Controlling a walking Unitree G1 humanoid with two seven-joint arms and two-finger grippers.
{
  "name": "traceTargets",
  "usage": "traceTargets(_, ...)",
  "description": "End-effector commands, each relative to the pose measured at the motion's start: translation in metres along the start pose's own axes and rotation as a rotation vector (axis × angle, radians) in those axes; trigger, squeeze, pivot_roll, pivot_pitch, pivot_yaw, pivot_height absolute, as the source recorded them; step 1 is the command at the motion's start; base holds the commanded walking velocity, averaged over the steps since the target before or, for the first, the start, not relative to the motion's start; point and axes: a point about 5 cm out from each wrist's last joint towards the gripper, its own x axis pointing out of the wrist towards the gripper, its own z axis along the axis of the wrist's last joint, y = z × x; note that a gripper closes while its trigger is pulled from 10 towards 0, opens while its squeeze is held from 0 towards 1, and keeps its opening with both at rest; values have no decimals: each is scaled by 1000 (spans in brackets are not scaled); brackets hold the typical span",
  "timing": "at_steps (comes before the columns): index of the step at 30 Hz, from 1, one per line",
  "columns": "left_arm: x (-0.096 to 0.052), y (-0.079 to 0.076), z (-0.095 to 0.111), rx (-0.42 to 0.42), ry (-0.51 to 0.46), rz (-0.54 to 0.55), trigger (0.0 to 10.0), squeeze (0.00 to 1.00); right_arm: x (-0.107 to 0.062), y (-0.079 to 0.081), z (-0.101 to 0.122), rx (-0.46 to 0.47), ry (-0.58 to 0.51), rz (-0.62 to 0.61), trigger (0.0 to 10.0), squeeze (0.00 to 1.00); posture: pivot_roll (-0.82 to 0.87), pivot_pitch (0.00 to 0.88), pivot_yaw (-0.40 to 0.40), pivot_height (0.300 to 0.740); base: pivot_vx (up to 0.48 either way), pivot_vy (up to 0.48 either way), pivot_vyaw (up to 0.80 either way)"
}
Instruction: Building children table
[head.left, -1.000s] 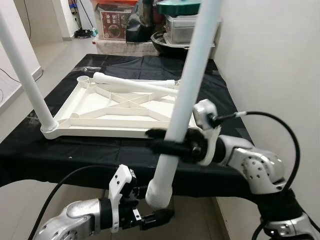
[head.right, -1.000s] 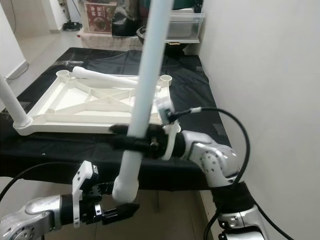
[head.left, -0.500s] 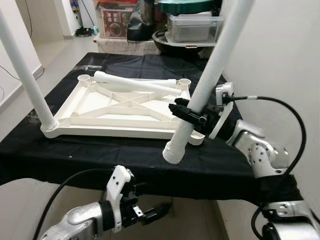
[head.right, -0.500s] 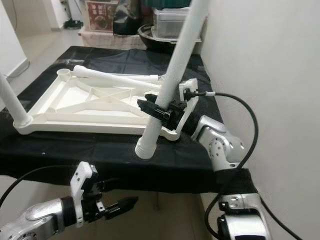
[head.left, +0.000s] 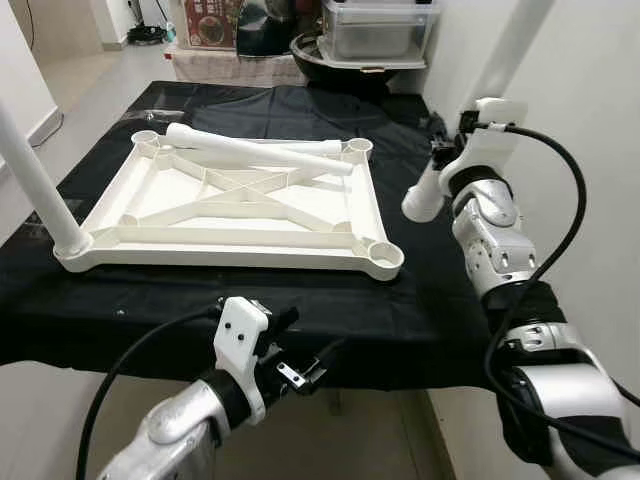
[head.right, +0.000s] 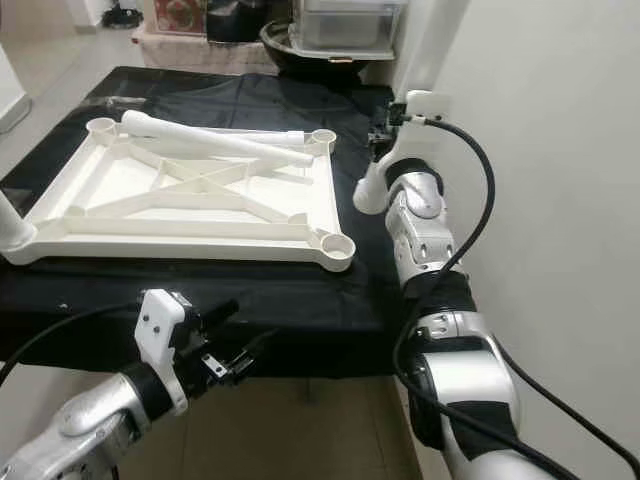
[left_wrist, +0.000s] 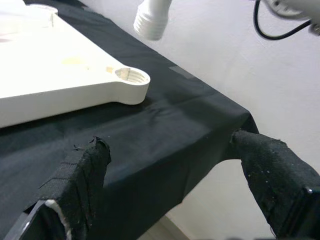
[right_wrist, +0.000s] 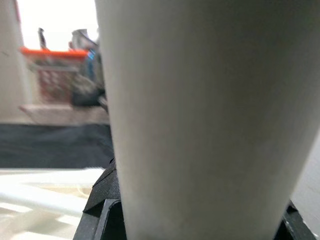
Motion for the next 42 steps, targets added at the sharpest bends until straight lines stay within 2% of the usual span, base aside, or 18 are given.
traceTargets(1,-3,-6,-1,-9,13,6,10000,0,3,3,6,-77,-42,-25,0,0,99,253,-69,740,0,0,0)
traceTargets(5,-5,-22,3,-27,-4,3,10000,0,2,24,-2,-155,-50,20,0,0,96,292,-76,740,0,0,0)
traceTargets(7,-5,-22,3,-27,-4,3,10000,0,2,24,-2,-155,-50,20,0,0,96,292,-76,740,0,0,0)
traceTargets(11,-4,-24,6,-26,-16,16,10000,0,-4,37,-14,-167,-36,54,0,0,97,307,-85,740,0,0,0)
traceTargets(13,-4,-24,6,-22,-16,39,10000,0,-10,51,-27,-162,-28,84,0,0,85,308,-84,740,0,0,0)
traceTargets(15,-4,-24,6,-22,-16,39,10000,0,-10,51,-27,-162,-28,84,0,0,85,308,-84,740,0,0,0)
traceTargets(18,-3,-19,4,-12,-9,64,10000,0,-20,72,-36,-40,10,218,0,0,74,300,-86,740,0,0,0)
traceTargets(19,-3,-19,4,-12,-9,64,10000,0,-20,72,-36,-40,10,218,0,0,74,300,-86,740,0,0,0)
traceTargets(20,-2,-18,3,-7,-6,66,10000,0,-23,76,-37,22,23,268,0,0,73,292,-87,740,0,0,0)
traceTargets(22,-2,-18,3,-7,-6,66,10000,0,-23,76,-37,22,23,268,0,0,73,292,-87,740,0,0,0)
traceTargets(23,-1,-16,3,-6,-5,67,10000,0,-25,79,-37,97,39,320,0,0,71,288,-88,740,0,0,0)
traceTargets(24,-1,-16,3,-6,-5,67,10000,0,-25,79,-37,97,39,320,0,0,71,288,-88,740,0,0,0)
traceTargets(25,-1,-14,2,-3,-1,75,10000,0,-29,82,-36,153,51,379,0,0,61,279,-83,740,0,0,0)
traceTargets(26,-1,-14,2,-3,-1,75,10000,0,-29,82,-36,153,51,379,0,0,61,279,-83,740,0,0,0)
traceTargets(27,0,-11,1,4,5,80,10000,0,-35,86,-35,190,58,453,0,0,55,272,-80,740,0,0,0)
traceTargets(29,0,-11,1,4,5,80,10000,0,-35,86,-35,190,58,453,0,0,55,272,-80,740,0,0,0)
traceTargets(31,3,-2,-1,13,14,100,10000,0,-59,93,-29,242,68,624,0,0,46,263,-68,740,0,0,0)
traceTargets(42,4,11,-7,25,34,137,10000,0,-91,106,-13,373,78,836,0,0,40,251,-65,740,0,0,0)
